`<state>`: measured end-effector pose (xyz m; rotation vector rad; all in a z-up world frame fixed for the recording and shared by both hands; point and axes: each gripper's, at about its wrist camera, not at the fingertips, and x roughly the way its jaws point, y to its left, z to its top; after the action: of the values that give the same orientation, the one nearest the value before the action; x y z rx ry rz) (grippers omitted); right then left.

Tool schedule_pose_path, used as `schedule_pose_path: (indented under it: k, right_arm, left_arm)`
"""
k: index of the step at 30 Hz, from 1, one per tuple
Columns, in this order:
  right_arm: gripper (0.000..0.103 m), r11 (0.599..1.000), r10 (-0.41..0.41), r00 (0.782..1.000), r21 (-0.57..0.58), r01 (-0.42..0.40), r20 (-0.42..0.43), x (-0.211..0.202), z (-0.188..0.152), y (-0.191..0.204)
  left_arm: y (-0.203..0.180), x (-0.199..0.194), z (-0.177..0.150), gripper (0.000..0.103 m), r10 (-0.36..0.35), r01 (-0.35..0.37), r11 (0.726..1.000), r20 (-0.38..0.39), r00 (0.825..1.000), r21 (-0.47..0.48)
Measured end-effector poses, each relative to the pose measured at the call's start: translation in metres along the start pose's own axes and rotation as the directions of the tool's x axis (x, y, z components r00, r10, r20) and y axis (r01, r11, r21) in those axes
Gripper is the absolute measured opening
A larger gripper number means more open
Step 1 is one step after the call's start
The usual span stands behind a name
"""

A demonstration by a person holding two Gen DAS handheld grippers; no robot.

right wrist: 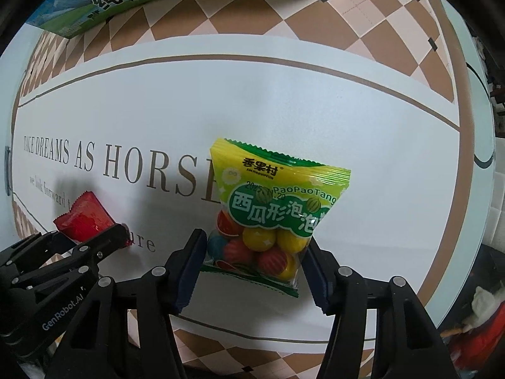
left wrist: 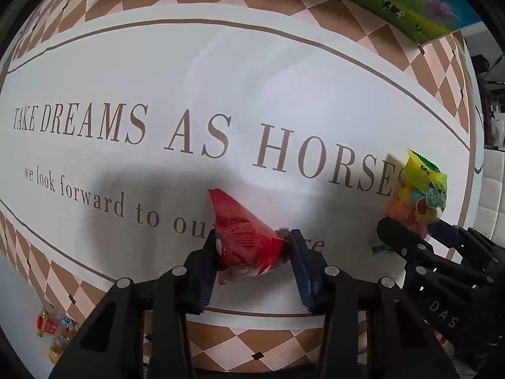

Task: Organize snacks
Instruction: 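Grasp the watermelon candy bag with the right tool and lift both packets, then lower both packets into the box and open both tools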

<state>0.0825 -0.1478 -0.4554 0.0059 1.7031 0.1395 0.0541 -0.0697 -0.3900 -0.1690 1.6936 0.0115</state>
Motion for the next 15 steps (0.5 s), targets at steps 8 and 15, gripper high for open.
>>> schedule_pose_path:
  k: [8,15]
  right_arm:
    - [0.056,0.994,0.075,0.997,0.078,-0.075,0.005,-0.012,-0.012,-0.007]
    - [0.056,0.979,0.154,0.985,0.123,-0.163,0.082,-0.057,-0.012,-0.002]
  left_arm:
    - [0.005,-0.033,0.008,0.04,-0.042,0.039,0.998,0.046,0.998,0.052]
    - [0.003,-0.091,0.03,0.04,-0.099,0.085,0.99,0.118,0.988,0.115]
